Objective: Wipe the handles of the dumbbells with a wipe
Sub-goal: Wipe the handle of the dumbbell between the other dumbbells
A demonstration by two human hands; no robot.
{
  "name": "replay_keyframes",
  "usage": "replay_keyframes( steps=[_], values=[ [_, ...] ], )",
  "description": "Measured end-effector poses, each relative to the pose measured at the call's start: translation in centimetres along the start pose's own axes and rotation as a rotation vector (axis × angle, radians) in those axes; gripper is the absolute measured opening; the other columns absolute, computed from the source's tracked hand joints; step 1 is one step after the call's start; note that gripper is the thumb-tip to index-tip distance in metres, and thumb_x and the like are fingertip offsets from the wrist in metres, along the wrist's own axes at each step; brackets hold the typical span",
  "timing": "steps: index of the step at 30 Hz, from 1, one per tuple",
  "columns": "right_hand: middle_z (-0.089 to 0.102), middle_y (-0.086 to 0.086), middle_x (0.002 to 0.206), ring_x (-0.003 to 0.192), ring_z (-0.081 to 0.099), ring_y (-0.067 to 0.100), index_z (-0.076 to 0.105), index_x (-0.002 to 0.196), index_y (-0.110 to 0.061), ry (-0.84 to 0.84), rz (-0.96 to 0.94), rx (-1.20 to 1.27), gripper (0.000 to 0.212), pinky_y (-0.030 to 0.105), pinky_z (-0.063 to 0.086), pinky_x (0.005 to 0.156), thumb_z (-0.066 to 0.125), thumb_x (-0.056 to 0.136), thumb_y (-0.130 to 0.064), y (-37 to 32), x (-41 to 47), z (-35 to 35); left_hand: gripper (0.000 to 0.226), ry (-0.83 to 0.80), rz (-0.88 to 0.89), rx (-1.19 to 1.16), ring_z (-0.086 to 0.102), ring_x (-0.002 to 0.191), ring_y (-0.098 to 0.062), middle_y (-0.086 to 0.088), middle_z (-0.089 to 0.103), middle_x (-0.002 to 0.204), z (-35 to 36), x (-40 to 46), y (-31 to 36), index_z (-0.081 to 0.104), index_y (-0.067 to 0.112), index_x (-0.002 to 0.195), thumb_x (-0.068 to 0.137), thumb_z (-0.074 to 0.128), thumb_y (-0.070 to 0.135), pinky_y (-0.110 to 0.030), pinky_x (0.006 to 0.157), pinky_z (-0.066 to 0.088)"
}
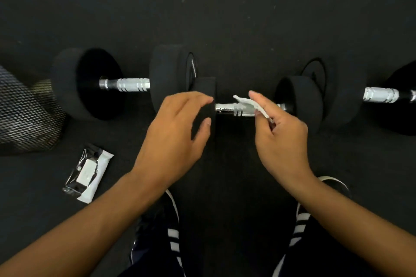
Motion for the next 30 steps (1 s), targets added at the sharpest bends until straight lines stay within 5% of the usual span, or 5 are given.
replay_keyframes(
  steps=[3, 5, 8, 15, 30],
  values=[
    [0.064, 0.009, 0.139, 0.129, 0.058, 0.009, 0.057, 0.144, -0.009, -0.036, -0.215, -0.218, 0.05, 0.019, 0.042, 0.113, 0.05, 0.096, 0.005, -0.5, 2.0, 2.3, 0.07, -0.189, 0.108, 0.314, 0.025, 0.152, -0.029, -0.014, 0.033, 0.16, 2.8, -0.1, -0.5, 0.036, 0.005, 0.153, 0.096, 0.058, 0.039, -0.041, 0.122, 0.029],
    [0.055, 0.013, 0.149, 0.142, 0.048, 0.023, 0.051, 0.147, -0.005, -0.149, -0.312, -0.344, 0.055, 0.036, 0.038, 0.12, 0.049, 0.094, 0.007, -0.1, 2.4, 4.7, 0.081, -0.301, 0.095, 0.421, 0.011, 0.156, -0.032, -0.016, 0.017, 0.167, 4.3, -0.2, -1.6, 0.022, 0.005, 0.158, 0.097, 0.053, 0.048, -0.048, 0.124, 0.022],
    [0.049, 0.018, 0.153, 0.147, 0.04, 0.034, 0.043, 0.151, -0.001, -0.339, -0.44, -0.61, 0.061, 0.05, 0.033, 0.122, 0.053, 0.091, 0.008, 1.1, 1.1, 7.8, 0.084, -0.336, 0.108, 0.476, 0.007, 0.156, -0.03, -0.014, 0.011, 0.168, 5.2, -0.5, -2.6, 0.014, 0.007, 0.16, 0.098, 0.05, 0.05, -0.047, 0.126, 0.017],
    [0.035, 0.019, 0.161, 0.152, 0.028, 0.033, 0.035, 0.154, 0.0, -0.383, -0.458, -0.891, 0.059, 0.044, 0.015, 0.124, 0.036, 0.095, -0.01, 1.6, -1.0, 8.4, 0.083, -0.304, 0.136, 0.506, 0.008, 0.156, -0.028, -0.014, 0.011, 0.168, 5.7, -0.5, -3.1, 0.015, 0.007, 0.16, 0.099, 0.05, 0.051, -0.048, 0.125, 0.017],
    [0.016, 0.018, 0.169, 0.158, 0.011, 0.031, 0.015, 0.161, -0.004, -0.473, -0.232, -0.948, 0.067, 0.043, 0.01, 0.129, 0.018, 0.095, -0.015, 0.6, 0.6, 7.4, 0.084, -0.279, 0.121, 0.481, 0.004, 0.157, -0.028, -0.014, 0.006, 0.169, 5.8, -0.8, -3.0, 0.01, 0.006, 0.161, 0.099, 0.047, 0.049, -0.047, 0.126, 0.014]
  ],
)
Point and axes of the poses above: each hand's wrist, its own x-axis towards the middle knuckle, its own z-axis out of the palm, y = z × x, the point moved 7 cm from there along x, towards the middle knuckle
